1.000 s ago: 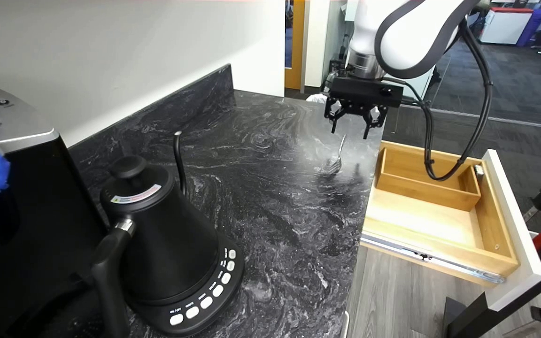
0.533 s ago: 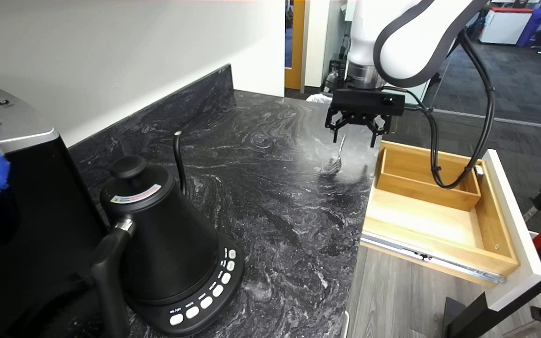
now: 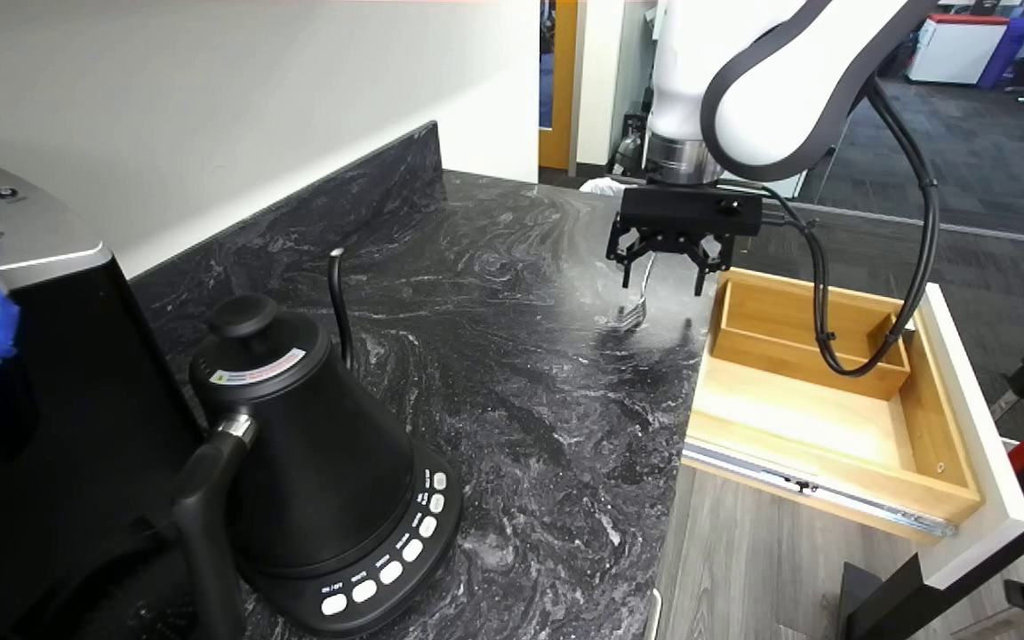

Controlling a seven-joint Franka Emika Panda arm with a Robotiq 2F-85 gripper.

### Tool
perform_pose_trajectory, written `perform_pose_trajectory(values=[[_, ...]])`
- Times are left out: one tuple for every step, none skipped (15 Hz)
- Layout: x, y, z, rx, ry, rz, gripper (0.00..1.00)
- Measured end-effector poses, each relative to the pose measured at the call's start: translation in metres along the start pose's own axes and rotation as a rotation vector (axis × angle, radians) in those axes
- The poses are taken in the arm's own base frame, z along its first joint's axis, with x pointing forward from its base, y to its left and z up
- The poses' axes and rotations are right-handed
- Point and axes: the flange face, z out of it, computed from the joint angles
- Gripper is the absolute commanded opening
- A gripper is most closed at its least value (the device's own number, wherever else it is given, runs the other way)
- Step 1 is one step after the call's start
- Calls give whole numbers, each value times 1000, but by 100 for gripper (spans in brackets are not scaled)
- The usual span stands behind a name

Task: Put the fork in the right segment of the drawer

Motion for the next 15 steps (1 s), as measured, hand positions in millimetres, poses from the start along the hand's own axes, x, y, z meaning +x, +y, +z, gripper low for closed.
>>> perform_pose_trajectory(values=[[1, 0, 0, 1, 0, 2, 74], [2, 0, 0, 1, 0, 4, 71], [3, 0, 0, 1, 0, 6, 69], [4, 1, 0, 1, 0, 7, 64], [5, 1, 0, 1, 0, 9, 56], [6, 1, 0, 1, 0, 10, 50], [6, 1, 0, 1, 0, 11, 42], [7, 1, 0, 1, -1, 13, 37], [8, 2, 0, 1, -1, 14, 29], [8, 2, 0, 1, -2, 15, 23], [9, 1, 0, 3, -1, 16, 16], [9, 1, -1, 5, -1, 16, 10], [9, 0, -1, 6, -1, 16, 6], [9, 0, -2, 7, -1, 16, 4], [9, 0, -2, 8, 0, 16, 3]])
